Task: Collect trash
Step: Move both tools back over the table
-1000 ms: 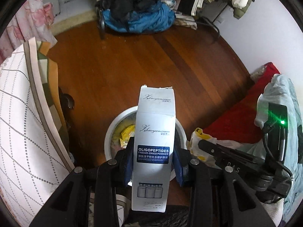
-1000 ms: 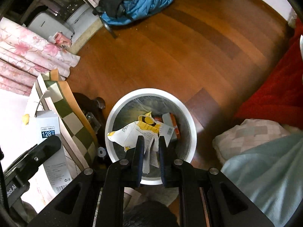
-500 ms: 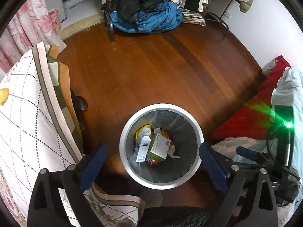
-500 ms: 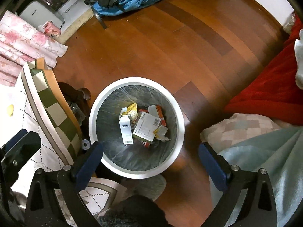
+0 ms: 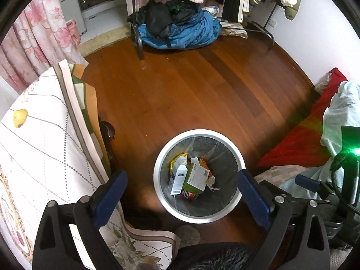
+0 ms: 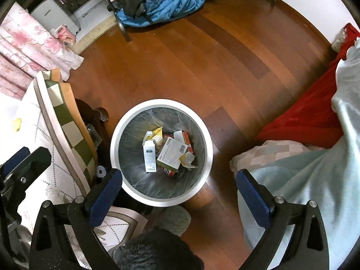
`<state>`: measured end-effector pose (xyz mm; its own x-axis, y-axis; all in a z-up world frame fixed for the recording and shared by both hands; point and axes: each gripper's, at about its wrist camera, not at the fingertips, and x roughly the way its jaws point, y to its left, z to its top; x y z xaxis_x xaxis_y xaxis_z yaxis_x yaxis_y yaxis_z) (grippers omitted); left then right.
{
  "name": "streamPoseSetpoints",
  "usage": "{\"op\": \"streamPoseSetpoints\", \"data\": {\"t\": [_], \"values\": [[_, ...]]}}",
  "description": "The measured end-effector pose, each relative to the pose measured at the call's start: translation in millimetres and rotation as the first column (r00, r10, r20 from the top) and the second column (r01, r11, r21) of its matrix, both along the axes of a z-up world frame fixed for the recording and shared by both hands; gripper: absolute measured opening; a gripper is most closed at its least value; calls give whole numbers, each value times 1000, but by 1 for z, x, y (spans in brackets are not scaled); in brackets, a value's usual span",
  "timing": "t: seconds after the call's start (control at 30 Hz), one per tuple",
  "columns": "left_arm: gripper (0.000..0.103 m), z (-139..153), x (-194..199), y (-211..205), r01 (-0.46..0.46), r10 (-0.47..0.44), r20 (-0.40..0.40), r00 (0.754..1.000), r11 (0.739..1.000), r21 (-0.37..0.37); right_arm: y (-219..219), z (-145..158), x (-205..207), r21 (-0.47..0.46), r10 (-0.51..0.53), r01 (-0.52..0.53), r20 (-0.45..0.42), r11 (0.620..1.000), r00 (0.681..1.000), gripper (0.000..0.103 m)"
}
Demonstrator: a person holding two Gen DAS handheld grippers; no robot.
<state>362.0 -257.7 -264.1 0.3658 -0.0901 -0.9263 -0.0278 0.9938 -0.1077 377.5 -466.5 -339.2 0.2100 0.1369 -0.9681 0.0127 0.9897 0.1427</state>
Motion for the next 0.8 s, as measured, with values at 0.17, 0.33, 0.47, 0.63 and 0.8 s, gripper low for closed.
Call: {"op": "streamPoseSetpoints", "data": {"t": [0.17,0.33,0.47,0.63,0.8], "values": [[100,13,-9,3,-1,1,22,1000,1000,10,3,28,-12,3,18,-18,41,1000,999,102],[100,31,-18,6,-4,4,58,998,1000,9,2,53,-24,15,21,-23,80,1000,997,102],[100,47,-29,13,-20,19,87,996,1000,13,3,76,-34,25,25,-28,113,999,993,102],[100,74,-39,39,-96,93,126,988,995,19,17,118,-41,59,49,-60,163,996,985,102],[100,123,-49,103,-228,225,228,947,974,-12,74,171,-32,103,138,-164,225,981,965,102]]}}
